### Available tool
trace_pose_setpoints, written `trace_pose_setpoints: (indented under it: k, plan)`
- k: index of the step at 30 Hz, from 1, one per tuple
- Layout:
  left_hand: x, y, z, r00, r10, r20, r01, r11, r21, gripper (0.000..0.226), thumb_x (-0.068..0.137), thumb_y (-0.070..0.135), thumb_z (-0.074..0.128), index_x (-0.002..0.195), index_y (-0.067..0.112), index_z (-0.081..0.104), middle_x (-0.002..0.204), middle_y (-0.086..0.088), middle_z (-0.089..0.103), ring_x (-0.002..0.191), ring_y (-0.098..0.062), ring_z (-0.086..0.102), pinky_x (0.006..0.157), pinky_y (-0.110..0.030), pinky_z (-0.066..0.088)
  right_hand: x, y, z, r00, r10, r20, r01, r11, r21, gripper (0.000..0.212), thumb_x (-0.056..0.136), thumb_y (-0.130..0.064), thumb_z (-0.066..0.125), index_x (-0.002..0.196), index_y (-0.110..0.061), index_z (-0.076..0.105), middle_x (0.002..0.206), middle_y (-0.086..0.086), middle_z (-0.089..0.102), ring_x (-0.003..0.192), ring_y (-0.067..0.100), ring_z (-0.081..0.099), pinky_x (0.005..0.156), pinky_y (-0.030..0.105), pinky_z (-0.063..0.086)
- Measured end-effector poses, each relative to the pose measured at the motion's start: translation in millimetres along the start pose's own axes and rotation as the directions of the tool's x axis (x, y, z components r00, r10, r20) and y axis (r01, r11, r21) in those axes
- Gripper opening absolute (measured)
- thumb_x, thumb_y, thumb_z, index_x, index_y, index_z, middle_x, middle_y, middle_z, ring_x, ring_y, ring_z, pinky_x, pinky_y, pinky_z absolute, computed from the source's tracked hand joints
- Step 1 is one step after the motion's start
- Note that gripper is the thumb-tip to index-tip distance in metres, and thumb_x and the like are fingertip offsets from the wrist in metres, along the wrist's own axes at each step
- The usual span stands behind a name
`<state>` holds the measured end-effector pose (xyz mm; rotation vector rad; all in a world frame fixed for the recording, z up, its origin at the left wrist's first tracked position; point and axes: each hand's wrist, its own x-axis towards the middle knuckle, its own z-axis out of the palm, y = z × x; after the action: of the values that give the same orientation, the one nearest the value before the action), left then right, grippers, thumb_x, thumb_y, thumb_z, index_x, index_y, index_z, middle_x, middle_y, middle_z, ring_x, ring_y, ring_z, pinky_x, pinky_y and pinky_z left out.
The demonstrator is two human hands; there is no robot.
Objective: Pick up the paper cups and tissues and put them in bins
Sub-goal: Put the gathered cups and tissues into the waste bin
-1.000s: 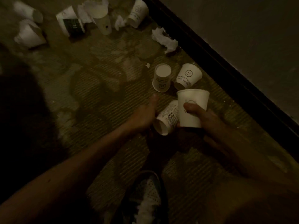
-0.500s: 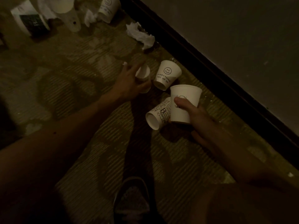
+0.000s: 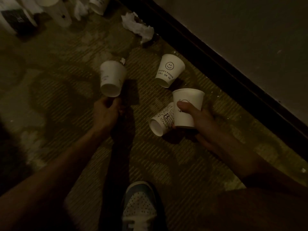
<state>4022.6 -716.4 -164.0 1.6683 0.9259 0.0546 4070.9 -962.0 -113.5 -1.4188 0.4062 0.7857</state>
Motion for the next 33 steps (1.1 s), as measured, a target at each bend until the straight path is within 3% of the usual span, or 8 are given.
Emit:
trace_pose_setpoints:
  k: [5,9,11,15,26,28,31,33]
  plan:
    - [-16.2,2.9,-10.2,0.974,0.076,-0.213,-0.060,0.995,0.078,0.003,0.093,0.018,0.059,0.092,0.021,0.060,0.084,0.007,0.062,0.081,-0.014,0.065,0.063,-0.024,0.049,-0.4,-0.1,-6.0,1.000,-0.007,-0.018,0.007,0.999,-0.032,0.084,0.041,-0.053,0.080,0.115,-0.020,0.060,0.094,0.004,0.076,0.079,0.018,0.074,0.058,0.030,0.056]
    - [-8.5,34.3,-33.8,0.801,0.446,-0.399,-0.393,0.895,0.210,0.024,0.086,0.034,0.062,0.103,0.024,0.048,0.098,0.004,0.055,0.087,-0.013,0.056,0.071,-0.028,0.048,0.3,-1.5,-10.3,1.000,-0.019,0.011,0.020,0.999,-0.040,0.094,0.039,-0.055,0.080,0.122,-0.019,0.058,0.103,0.007,0.074,0.084,0.021,0.074,0.059,0.032,0.058]
    - [14.6,50.7,-44.5,0.804,0.544,-0.240,-0.429,0.810,0.399,0.038,0.083,0.049,0.064,0.109,0.025,0.050,0.114,-0.002,0.050,0.100,-0.018,0.053,0.078,-0.033,0.049,2.9,-3.2,-6.9,1.000,-0.019,0.019,0.020,0.999,-0.040,0.086,0.040,-0.055,0.080,0.116,-0.020,0.062,0.100,0.006,0.075,0.089,0.023,0.073,0.074,0.041,0.060]
    - [42.9,60.7,-36.3,0.949,0.219,0.226,-0.308,0.790,0.529,0.086,0.065,0.077,0.063,0.138,0.037,0.042,0.148,-0.007,0.037,0.126,-0.027,0.046,0.091,-0.041,0.046,7.8,-8.9,0.3,0.999,-0.026,0.041,0.027,0.999,-0.033,0.066,0.047,-0.051,0.078,0.105,-0.024,0.064,0.088,-0.001,0.077,0.079,0.015,0.074,0.059,0.028,0.058]
    - [-10.5,27.0,-14.2,0.780,0.073,0.621,-0.605,0.342,0.719,0.108,0.069,0.058,0.077,0.154,0.028,0.018,0.149,-0.007,0.041,0.129,-0.027,0.046,0.098,-0.037,0.043,-3.5,-2.7,-2.4,1.000,-0.021,0.009,0.022,1.000,-0.017,0.066,0.046,-0.052,0.078,0.105,-0.026,0.065,0.090,-0.001,0.076,0.082,0.017,0.074,0.066,0.033,0.059]
    - [-21.7,28.6,-13.0,0.820,0.069,0.569,-0.524,0.491,0.696,0.100,0.070,0.049,0.081,0.151,0.024,0.028,0.140,-0.007,0.052,0.121,-0.024,0.055,0.092,-0.031,0.045,-9.2,-3.3,-4.1,1.000,-0.018,-0.017,0.017,1.000,-0.008,0.075,0.045,-0.052,0.079,0.111,-0.022,0.064,0.098,0.004,0.075,0.090,0.020,0.072,0.075,0.037,0.059]
    - [-40.4,46.2,-3.0,0.943,-0.027,0.332,-0.090,0.939,0.332,0.074,0.046,0.055,0.084,0.108,0.020,0.064,0.100,0.000,0.071,0.086,-0.014,0.070,0.065,-0.026,0.053,-24.2,-9.3,-11.6,0.999,-0.006,-0.043,0.006,1.000,-0.021,0.093,0.041,-0.054,0.080,0.123,-0.014,0.059,0.108,0.012,0.071,0.096,0.027,0.070,0.080,0.042,0.059]
    - [-48.5,58.9,8.4,0.927,-0.210,0.310,0.208,0.977,0.040,0.071,0.044,0.059,0.077,0.097,0.015,0.060,0.080,-0.004,0.074,0.068,-0.016,0.072,0.051,-0.025,0.052,-37.0,-16.6,-20.6,0.999,0.004,-0.047,-0.005,1.000,-0.024,0.102,0.040,-0.055,0.081,0.128,-0.011,0.056,0.111,0.014,0.070,0.098,0.029,0.070,0.082,0.043,0.058]
